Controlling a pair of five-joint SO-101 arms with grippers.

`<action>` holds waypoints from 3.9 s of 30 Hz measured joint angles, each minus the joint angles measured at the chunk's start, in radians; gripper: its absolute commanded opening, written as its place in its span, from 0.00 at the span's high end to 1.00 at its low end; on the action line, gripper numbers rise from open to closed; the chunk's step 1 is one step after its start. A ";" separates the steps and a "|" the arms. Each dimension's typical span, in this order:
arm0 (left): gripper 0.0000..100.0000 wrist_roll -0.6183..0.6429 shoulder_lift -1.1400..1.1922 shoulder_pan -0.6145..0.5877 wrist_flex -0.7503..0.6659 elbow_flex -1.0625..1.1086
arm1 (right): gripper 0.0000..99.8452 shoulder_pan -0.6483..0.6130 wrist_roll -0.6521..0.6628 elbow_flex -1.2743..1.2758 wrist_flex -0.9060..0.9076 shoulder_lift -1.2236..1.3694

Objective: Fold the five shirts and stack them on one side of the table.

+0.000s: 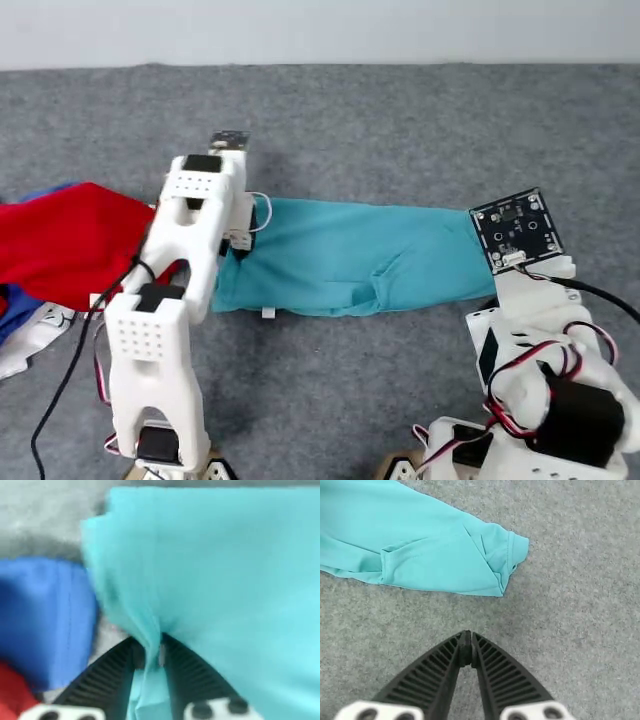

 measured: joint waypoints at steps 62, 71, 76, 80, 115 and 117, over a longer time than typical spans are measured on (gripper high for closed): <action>0.83 -0.037 0.373 0.778 -0.058 -1.033 | 0.98 0.114 0.000 -0.023 0.000 0.000; 0.83 -0.021 0.384 0.752 -0.018 -1.112 | 0.98 0.114 0.000 -0.023 0.000 0.000; 0.90 -0.023 0.387 0.678 0.054 -1.203 | 0.98 0.114 0.000 -0.023 0.000 0.000; 0.99 -0.069 0.387 0.611 0.166 -1.315 | 0.98 0.114 0.000 0.029 -0.041 -0.002; 0.99 -0.184 -0.594 0.023 0.295 -0.362 | 0.98 -0.413 -0.358 0.235 -0.736 0.783; 0.99 -0.184 -0.617 0.002 0.295 -0.333 | 0.98 -0.413 -0.358 0.235 -0.776 0.868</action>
